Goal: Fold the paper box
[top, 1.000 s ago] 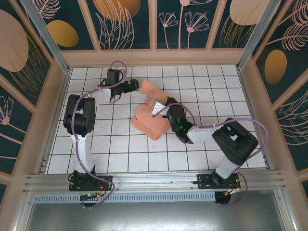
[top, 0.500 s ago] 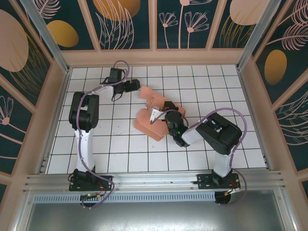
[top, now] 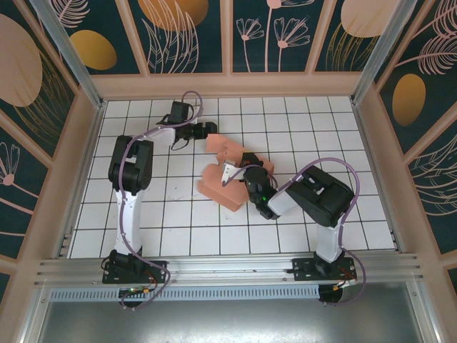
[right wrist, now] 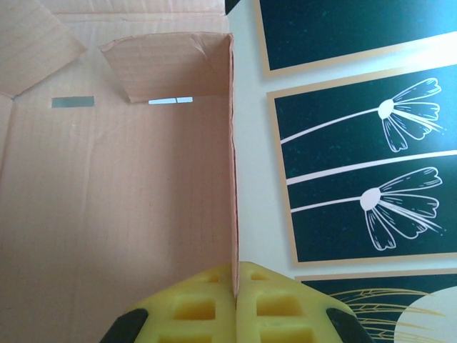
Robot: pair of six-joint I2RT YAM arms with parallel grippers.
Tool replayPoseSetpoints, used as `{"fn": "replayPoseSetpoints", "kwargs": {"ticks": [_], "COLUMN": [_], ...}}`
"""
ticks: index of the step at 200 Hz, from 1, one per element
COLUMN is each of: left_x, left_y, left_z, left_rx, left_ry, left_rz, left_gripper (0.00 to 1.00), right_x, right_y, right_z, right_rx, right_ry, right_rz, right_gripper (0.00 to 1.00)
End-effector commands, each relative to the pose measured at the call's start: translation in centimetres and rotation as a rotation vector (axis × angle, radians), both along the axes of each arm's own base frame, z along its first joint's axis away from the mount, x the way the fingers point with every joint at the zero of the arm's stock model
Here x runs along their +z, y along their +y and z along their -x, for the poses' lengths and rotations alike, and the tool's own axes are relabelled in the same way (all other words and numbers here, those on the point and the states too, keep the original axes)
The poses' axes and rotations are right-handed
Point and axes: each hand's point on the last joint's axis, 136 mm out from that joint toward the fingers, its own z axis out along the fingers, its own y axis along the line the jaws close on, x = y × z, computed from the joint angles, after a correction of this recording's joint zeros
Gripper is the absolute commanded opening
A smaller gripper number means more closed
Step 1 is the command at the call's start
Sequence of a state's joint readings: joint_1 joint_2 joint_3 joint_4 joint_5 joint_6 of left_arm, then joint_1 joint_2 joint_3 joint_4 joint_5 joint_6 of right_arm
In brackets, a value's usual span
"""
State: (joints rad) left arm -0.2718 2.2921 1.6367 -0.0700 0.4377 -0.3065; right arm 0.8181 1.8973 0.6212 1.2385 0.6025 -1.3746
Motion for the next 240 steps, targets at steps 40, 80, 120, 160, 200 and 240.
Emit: {"fn": "replayPoseSetpoints", "kwargs": {"ticks": [40, 80, 120, 160, 200, 240], "left_x": [0.6, 2.1, 2.9, 3.9, 5.6, 4.6], "left_y": [-2.1, -2.2, -2.3, -2.5, -2.8, -3.5], "left_z": [3.8, 5.8, 7.5, 9.1, 11.1, 11.9], "left_rx": [-0.151, -0.155, -0.156, -0.176, -0.229, -0.287], "left_ry": [-0.010, -0.051, -0.088, -0.145, -0.245, -0.231], "left_rz": [0.014, 0.043, 0.056, 0.072, 0.120, 0.113], "left_gripper": [0.82, 0.82, 0.82, 0.83, 0.84, 0.83], "right_x": [1.4, 1.0, 0.6, 0.7, 0.6, 0.7], "right_y": [-0.4, -0.5, -0.4, -0.6, -0.7, -0.6], "right_z": [0.0, 0.0, -0.1, -0.1, 0.0, 0.0], "right_rx": [-0.017, -0.026, -0.031, -0.040, -0.044, -0.044], "right_ry": [0.000, 0.023, 0.039, 0.040, 0.049, 0.049], "right_rz": [-0.103, -0.116, -0.120, -0.126, -0.142, -0.151], "right_gripper": [0.00, 0.00, 0.00, 0.00, 0.00, 0.00]}}
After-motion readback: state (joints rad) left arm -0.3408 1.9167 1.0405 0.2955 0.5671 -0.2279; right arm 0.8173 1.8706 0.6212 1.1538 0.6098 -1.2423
